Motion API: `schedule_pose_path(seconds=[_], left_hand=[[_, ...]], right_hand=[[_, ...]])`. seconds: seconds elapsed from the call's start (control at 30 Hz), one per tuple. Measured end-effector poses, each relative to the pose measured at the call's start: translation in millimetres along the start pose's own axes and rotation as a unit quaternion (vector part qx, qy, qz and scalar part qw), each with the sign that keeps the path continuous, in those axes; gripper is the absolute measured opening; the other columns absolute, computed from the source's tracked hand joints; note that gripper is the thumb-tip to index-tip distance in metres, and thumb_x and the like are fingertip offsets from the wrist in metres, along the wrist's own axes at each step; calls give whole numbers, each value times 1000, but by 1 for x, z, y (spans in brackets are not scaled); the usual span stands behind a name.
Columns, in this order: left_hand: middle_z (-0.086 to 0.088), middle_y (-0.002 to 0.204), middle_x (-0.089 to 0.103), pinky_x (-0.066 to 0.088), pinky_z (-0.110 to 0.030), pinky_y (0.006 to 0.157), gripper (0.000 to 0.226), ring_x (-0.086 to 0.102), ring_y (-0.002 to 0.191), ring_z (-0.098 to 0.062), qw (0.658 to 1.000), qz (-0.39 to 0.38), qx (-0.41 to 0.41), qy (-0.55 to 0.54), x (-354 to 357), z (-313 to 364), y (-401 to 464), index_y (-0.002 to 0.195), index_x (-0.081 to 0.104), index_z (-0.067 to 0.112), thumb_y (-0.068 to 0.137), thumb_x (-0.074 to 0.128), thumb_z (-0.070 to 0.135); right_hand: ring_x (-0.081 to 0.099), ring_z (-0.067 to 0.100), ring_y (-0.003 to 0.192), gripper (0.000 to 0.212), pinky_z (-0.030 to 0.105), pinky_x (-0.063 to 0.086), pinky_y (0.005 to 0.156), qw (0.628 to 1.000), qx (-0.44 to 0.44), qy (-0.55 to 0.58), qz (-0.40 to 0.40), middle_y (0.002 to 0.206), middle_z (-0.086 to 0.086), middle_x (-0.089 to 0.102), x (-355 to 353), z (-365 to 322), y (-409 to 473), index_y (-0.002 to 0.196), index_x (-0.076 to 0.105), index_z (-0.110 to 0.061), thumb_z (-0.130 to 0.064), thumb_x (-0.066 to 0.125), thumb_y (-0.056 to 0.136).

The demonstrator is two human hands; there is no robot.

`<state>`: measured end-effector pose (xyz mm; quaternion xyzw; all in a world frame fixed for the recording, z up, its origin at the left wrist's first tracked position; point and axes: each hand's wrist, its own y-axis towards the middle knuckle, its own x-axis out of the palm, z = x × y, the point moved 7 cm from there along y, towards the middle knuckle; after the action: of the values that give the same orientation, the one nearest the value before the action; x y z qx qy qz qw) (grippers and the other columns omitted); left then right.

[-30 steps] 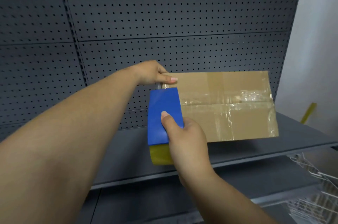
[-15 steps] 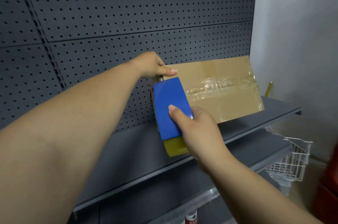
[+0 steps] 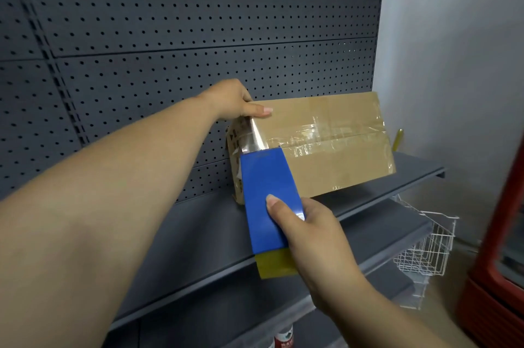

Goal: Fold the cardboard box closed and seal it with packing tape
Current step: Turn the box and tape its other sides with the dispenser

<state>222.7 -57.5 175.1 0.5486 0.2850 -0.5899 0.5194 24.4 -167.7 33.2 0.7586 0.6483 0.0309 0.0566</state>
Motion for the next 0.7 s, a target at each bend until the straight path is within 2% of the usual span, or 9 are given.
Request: schedule_pose_path(seconds=[0.07,0.2,0.3,0.4,0.5,0.63,0.7], left_hand=[[-8,72,40,26,-28,55,71,39,67,-18,1000,-3,-6,2,0,0,0,92,69,2,69,60,68],[-4,80,48,29,-27,57,64,44,72,-18,1000,0,-18,0,-6,-1,5,86,67,13,66,57,73],[-4,82,46,29,-26,57,58,43,74,-19,999,10,-27,-25,-15,-2,15,80,57,19,65,57,75],[-4,86,53,35,-27,63,55,48,78,-18,998,12,-42,-52,-18,-5,23,86,63,17,70,58,70],[-2,96,59,37,-27,76,58,52,88,-16,995,31,-48,-80,-19,-9,26,102,68,14,75,59,64],[-4,100,65,38,-27,78,53,56,85,-13,990,66,-30,-118,-19,-11,25,104,65,16,76,60,61],[-1,111,61,39,-27,79,54,56,96,-15,986,113,-23,-118,-21,-13,23,112,58,18,77,61,59]], right_hand=[[66,16,72,37,27,48,62,1000,2,11,0,83,5,71,-3,0,-1,86,67,-9,-44,59,82],[59,17,65,47,29,44,59,999,-2,37,-16,88,16,69,-2,-12,4,88,65,0,-46,60,81],[57,20,65,58,30,44,60,998,-16,51,-22,90,20,69,-4,-27,20,89,64,3,-52,60,72],[55,18,62,48,26,41,56,999,-22,31,-23,77,15,68,-8,-37,33,86,65,2,-45,61,81],[46,15,54,43,22,34,49,1000,-23,0,-17,62,3,53,-13,-39,41,74,59,-1,-43,59,83],[47,16,54,43,23,35,50,999,-28,-16,-26,62,2,53,-11,-42,48,77,61,-1,-43,59,83],[47,16,54,42,23,35,51,999,-31,-28,-28,62,1,53,-9,-45,50,75,60,-3,-44,58,83]])
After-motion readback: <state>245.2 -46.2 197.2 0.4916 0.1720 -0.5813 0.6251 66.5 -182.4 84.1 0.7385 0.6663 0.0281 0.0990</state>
